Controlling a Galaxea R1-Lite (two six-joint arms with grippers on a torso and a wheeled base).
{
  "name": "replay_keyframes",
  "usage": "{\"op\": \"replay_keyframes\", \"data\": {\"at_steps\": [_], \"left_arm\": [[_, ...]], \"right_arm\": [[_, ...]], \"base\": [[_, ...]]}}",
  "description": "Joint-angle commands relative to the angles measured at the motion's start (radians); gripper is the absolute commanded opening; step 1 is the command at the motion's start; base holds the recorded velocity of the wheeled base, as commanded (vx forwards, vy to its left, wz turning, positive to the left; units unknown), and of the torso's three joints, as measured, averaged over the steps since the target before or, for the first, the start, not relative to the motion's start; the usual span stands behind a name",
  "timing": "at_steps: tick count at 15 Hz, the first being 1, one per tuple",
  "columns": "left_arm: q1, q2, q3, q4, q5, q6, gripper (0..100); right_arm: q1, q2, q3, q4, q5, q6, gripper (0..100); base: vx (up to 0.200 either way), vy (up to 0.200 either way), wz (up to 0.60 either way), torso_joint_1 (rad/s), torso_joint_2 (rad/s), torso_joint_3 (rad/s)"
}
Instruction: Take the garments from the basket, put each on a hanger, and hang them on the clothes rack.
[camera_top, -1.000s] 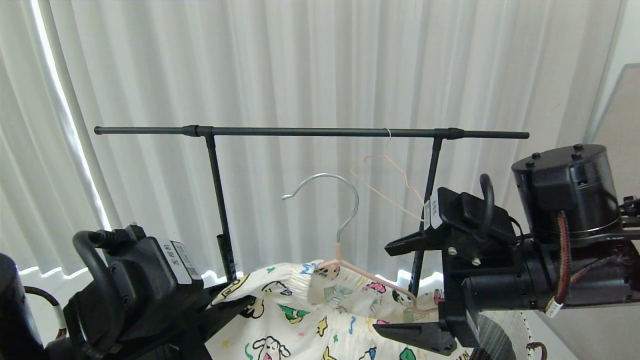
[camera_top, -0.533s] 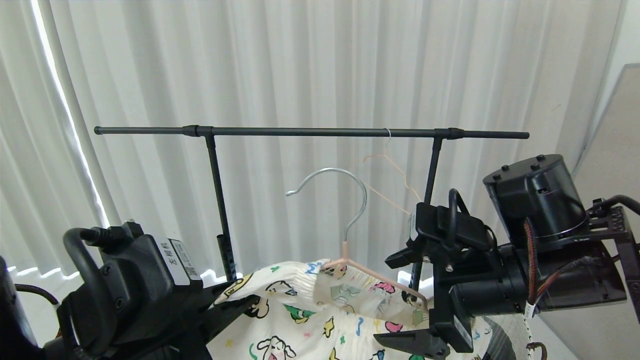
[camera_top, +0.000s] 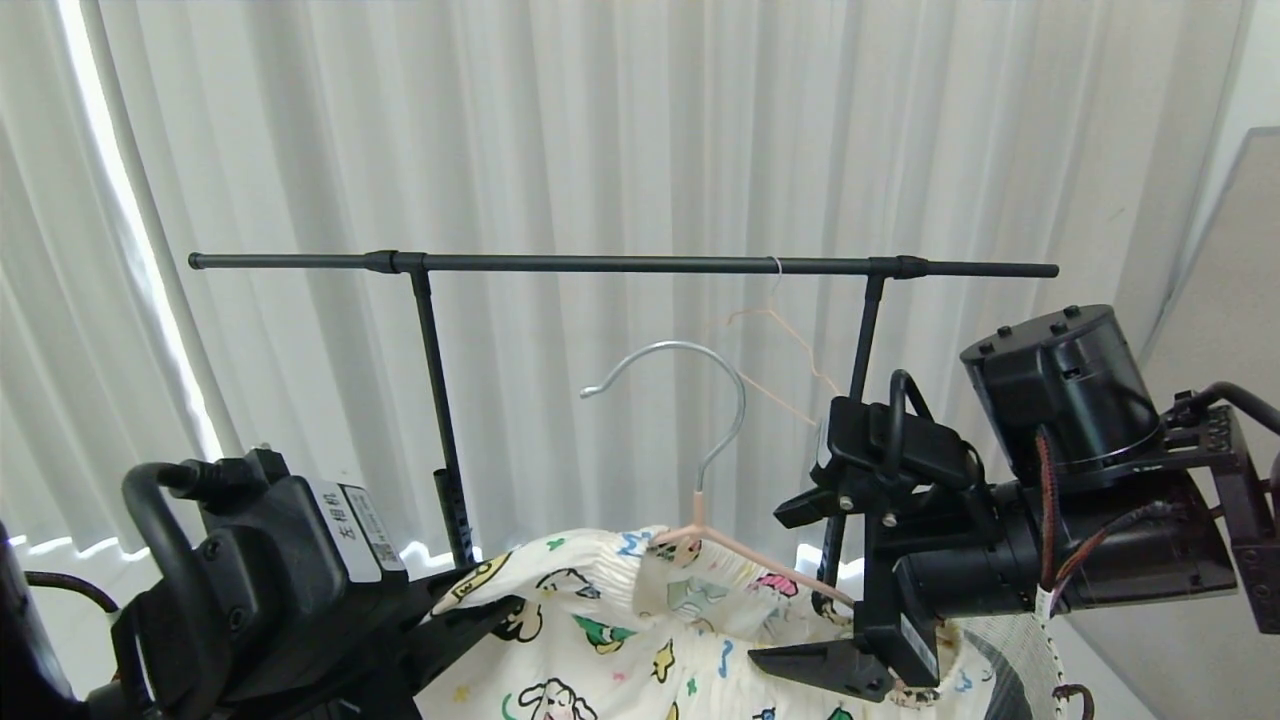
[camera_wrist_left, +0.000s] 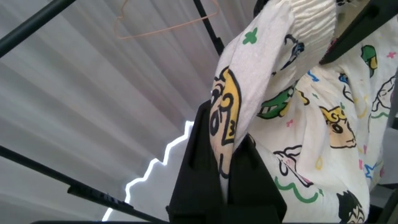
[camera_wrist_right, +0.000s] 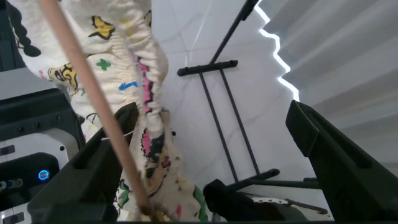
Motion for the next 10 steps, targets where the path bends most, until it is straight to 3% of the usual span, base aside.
{"op": "replay_keyframes", "data": {"at_steps": [1, 10], "left_arm": [[-0.006, 0.002, -0.002, -0.001, 0.001, 0.016, 0], [-0.006, 0.002, -0.014, -0.001, 0.002, 0.019, 0]], "right_arm": [[-0.002, 0.004, -0.002, 0.0, 0.001, -0.001, 0], [0.007, 0.015, -0.005, -0.007, -0.019, -0.002, 0]], "base": [[0.0, 0.0, 0.0, 0.0, 0.0, 0.0], [0.0, 0.0, 0.0, 0.0, 0.0, 0.0]]}}
